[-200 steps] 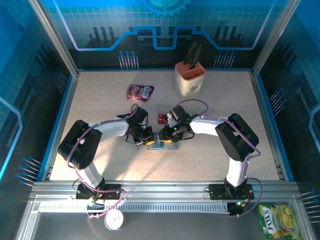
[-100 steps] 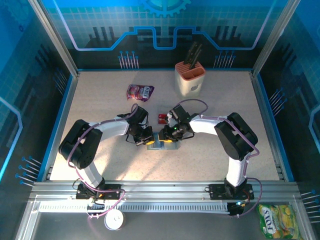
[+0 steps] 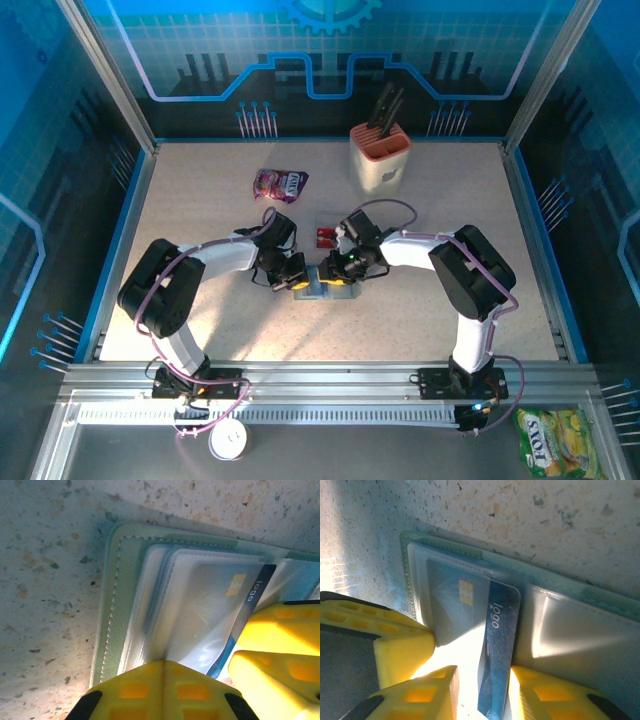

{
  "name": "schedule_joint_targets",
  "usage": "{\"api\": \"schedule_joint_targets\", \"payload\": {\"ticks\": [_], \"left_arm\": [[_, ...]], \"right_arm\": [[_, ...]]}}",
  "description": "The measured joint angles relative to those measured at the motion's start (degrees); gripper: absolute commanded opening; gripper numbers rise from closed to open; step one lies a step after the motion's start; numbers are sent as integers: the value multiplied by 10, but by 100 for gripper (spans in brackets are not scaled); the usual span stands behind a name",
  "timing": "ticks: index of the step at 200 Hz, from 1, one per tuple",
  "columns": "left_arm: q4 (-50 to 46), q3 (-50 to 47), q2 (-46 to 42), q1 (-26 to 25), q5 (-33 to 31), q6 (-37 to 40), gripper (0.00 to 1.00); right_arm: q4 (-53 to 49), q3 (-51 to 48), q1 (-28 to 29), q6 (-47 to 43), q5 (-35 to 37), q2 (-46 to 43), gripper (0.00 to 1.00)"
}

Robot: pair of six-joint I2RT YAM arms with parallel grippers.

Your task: Take the credit cards out of the card holder

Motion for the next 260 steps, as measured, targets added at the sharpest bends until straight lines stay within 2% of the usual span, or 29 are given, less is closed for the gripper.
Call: {"api": "schedule_joint_targets", "payload": {"ticks": [69, 153, 211, 260], "left_arm": [[-2, 5, 3, 0, 1, 0, 0], [-3, 6, 4, 0, 0, 0, 0], [-3, 6, 4, 0, 0, 0, 0], [-4, 6, 1, 0, 0, 0, 0]], "right_arm": [[53, -35, -10, 31, -16, -10, 21], [94, -56, -19, 55, -37, -13, 14], [80, -84, -37, 43, -32, -69, 8], [28, -96, -57, 9, -6, -119, 1]]}}
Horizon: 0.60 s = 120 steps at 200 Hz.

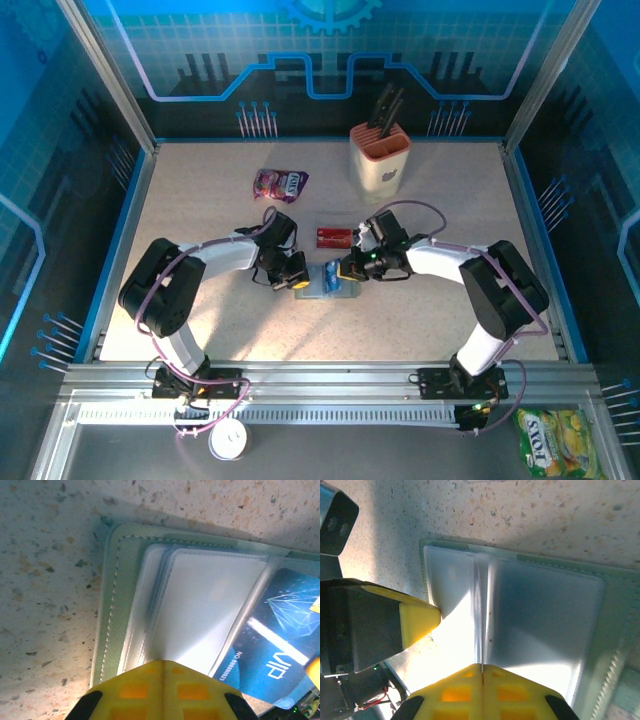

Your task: Take the credit cards out of the card holder

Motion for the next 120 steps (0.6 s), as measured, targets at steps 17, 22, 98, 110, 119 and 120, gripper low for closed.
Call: {"api": "schedule_joint_targets", "payload": {"ticks": [17, 22, 98, 110, 119, 120], "left_arm": [[0, 0, -2, 0, 0, 0, 0], [0, 0, -2, 0, 0, 0, 0], [-12, 0, -16, 5, 0, 1, 0], [-12, 0, -21, 9, 1, 1, 0], [-11, 0, -23, 12, 3, 1, 0], [-11, 0, -23, 12, 3, 1, 0]], "right_arm": [[-20, 0, -3, -18, 9, -16, 0], [-27, 1, -4, -23, 12, -20, 0], [-221, 122, -9, -236, 97, -65, 0], [-258, 149, -9, -285, 119, -65, 0], [-280, 167, -9, -320, 135, -65, 0], [-284, 170, -9, -327, 137, -65, 0]]}}
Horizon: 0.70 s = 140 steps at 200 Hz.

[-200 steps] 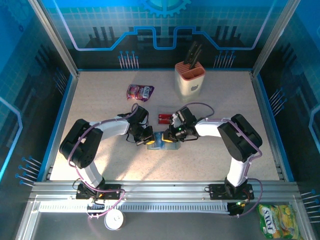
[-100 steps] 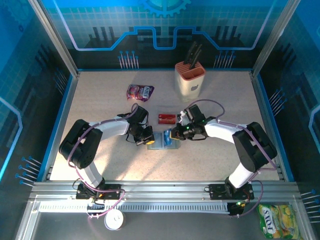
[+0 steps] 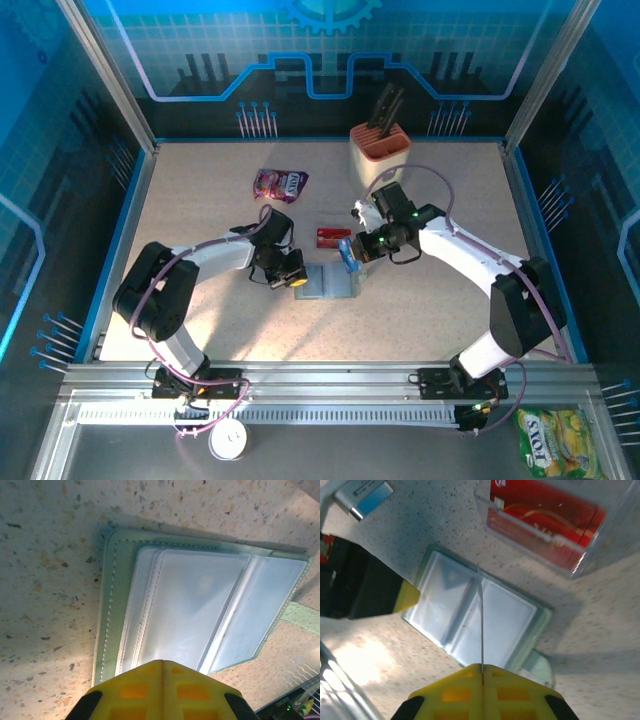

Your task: Take the credit cards out of the card holder

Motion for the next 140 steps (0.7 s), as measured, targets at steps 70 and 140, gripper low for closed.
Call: {"api": "schedule_joint_targets", "payload": {"ticks": [70, 140], "left_arm": [[27, -30, -32, 19, 21, 5, 0], [42, -64, -66, 25, 23, 15, 1]], "right_arm": [[-98, 131, 24, -265, 114, 45, 0], [-212, 340, 39, -472, 154, 207, 0]]}}
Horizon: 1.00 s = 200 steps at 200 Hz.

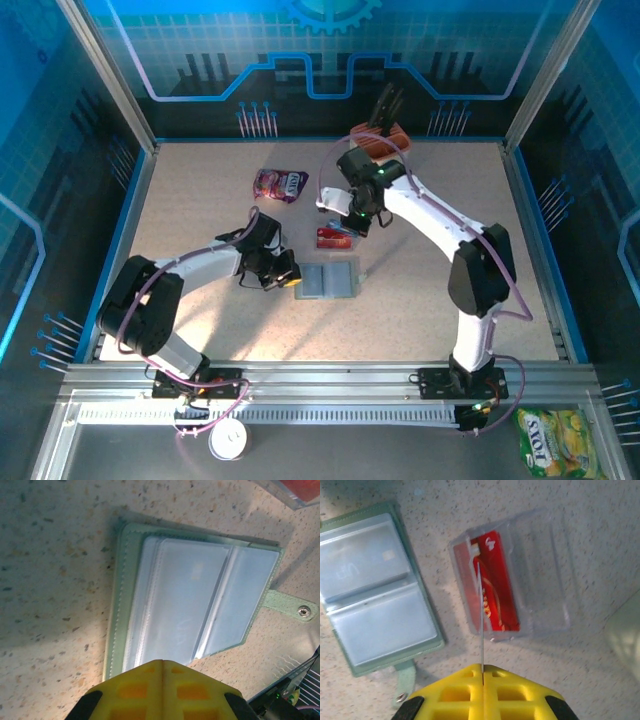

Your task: Take the credit cards out of the card holder

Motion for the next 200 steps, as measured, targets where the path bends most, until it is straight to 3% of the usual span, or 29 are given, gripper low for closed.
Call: {"api": "schedule_joint_targets", "payload": {"ticks": [86, 200], "left_arm": [[-1, -8, -6, 4, -2, 0, 1], [-13, 10, 26, 4, -5, 1, 1]], "right_arm": [[-132, 249, -30, -78, -45, 172, 0], [-188, 336, -43, -110, -67, 250, 0]]}}
